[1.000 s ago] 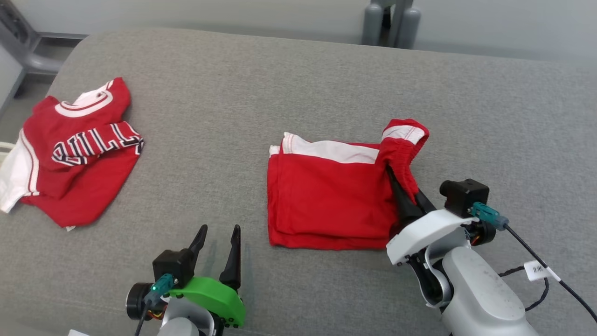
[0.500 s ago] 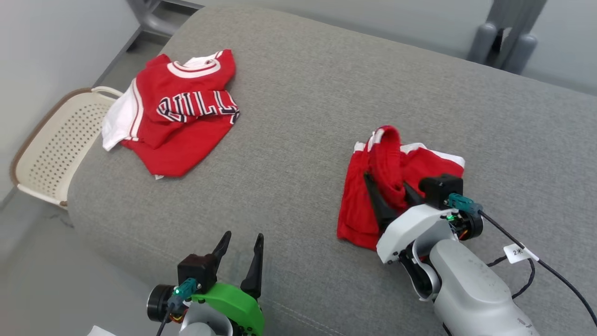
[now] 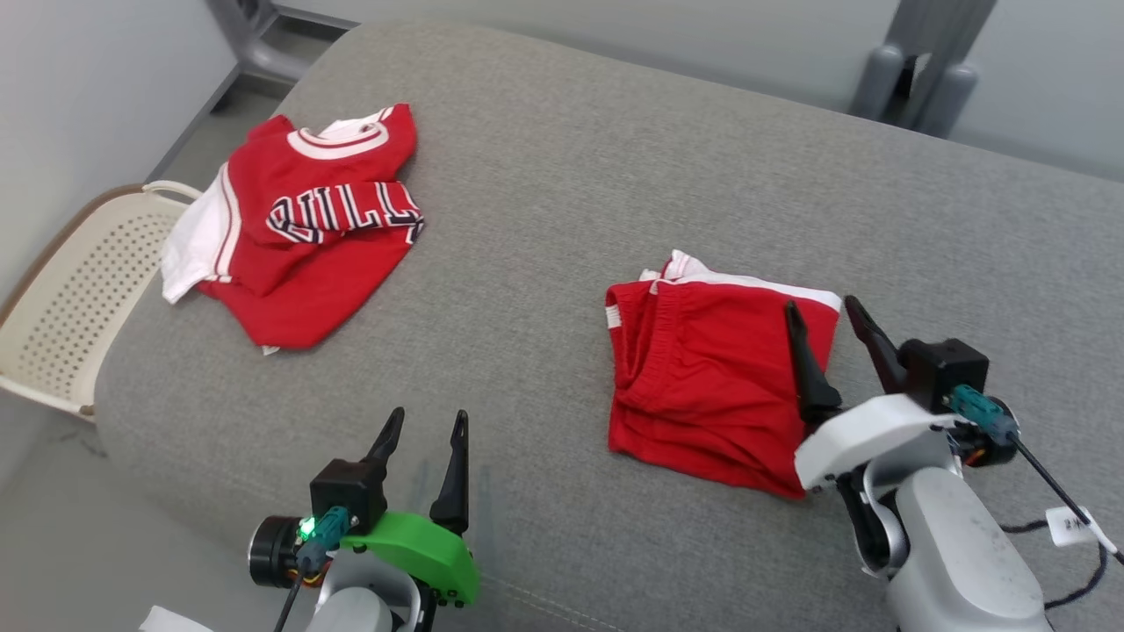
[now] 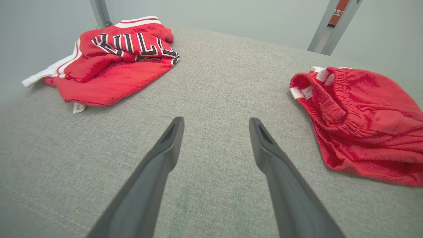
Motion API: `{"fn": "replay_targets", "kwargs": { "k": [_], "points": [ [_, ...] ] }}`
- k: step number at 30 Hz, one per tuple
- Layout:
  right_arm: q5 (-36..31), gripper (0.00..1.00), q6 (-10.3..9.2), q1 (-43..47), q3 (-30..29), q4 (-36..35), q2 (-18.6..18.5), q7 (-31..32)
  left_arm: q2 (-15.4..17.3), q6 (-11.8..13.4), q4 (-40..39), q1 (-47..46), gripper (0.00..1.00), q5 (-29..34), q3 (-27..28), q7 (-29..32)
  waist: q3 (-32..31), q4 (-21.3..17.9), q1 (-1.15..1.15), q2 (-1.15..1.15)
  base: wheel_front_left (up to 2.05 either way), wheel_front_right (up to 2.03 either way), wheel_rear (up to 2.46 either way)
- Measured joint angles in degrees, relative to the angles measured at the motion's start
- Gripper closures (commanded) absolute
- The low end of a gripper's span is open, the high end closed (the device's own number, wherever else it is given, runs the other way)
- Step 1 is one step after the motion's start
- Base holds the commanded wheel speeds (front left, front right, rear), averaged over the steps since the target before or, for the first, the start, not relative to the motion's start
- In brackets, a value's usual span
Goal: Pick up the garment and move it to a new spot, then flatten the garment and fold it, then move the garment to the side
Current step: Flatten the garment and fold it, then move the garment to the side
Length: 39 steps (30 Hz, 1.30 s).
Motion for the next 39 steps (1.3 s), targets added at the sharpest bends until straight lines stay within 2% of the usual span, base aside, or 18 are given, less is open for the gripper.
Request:
{"fn": "replay_targets", "kwargs": {
  "k": [4, 9, 17, 23, 30, 39],
  "points": [
    [-4.31, 0.00, 0.00, 4.09, -5.44, -1.66, -0.11, 0.01, -0.09, 0.52, -0.59, 0.36, 0.00, 1.67, 1.56, 0.00, -0.40, -3.96, 0.00, 0.00, 0.00, 0.00, 0.00],
    [-6.64, 0.00, 0.00, 6.75, -9.11, -3.08, -0.10, 0.01, -0.07, 0.54, -1.68, 1.71, 0.00, 4.02, 4.05, 0.00, -1.02, -8.83, 0.00, 0.00, 0.00, 0.00, 0.00],
    [-6.41, 0.00, 0.00, 9.79, -8.62, -3.94, -0.09, 0.01, -0.05, 0.20, -2.46, 4.24, 0.00, 8.28, 7.94, 0.00, -1.84, -15.18, 0.00, 0.00, 0.00, 0.00, 0.00],
    [-5.02, 0.00, 0.00, 11.21, -6.72, -3.47, -0.05, 0.01, -0.03, -0.07, -3.66, 7.64, 0.00, 8.56, 10.90, 0.00, -3.22, -18.62, 0.00, 0.00, 0.00, 0.00, 0.00],
    [-4.48, 0.00, 0.00, 11.80, -5.26, -3.47, -0.07, 0.01, -0.04, -0.59, -4.12, 8.28, 0.00, 9.22, 11.22, 0.00, -3.87, -20.53, 0.00, 0.00, 0.00, 0.00, 0.00],
    [-0.86, 0.00, 0.00, 9.15, 0.74, -0.31, -0.10, 0.01, -0.03, -0.76, -4.01, 7.58, 0.00, 9.24, 8.96, 0.00, -2.34, -18.17, 0.00, 0.00, 0.00, 0.00, 0.00]
  ]
}}
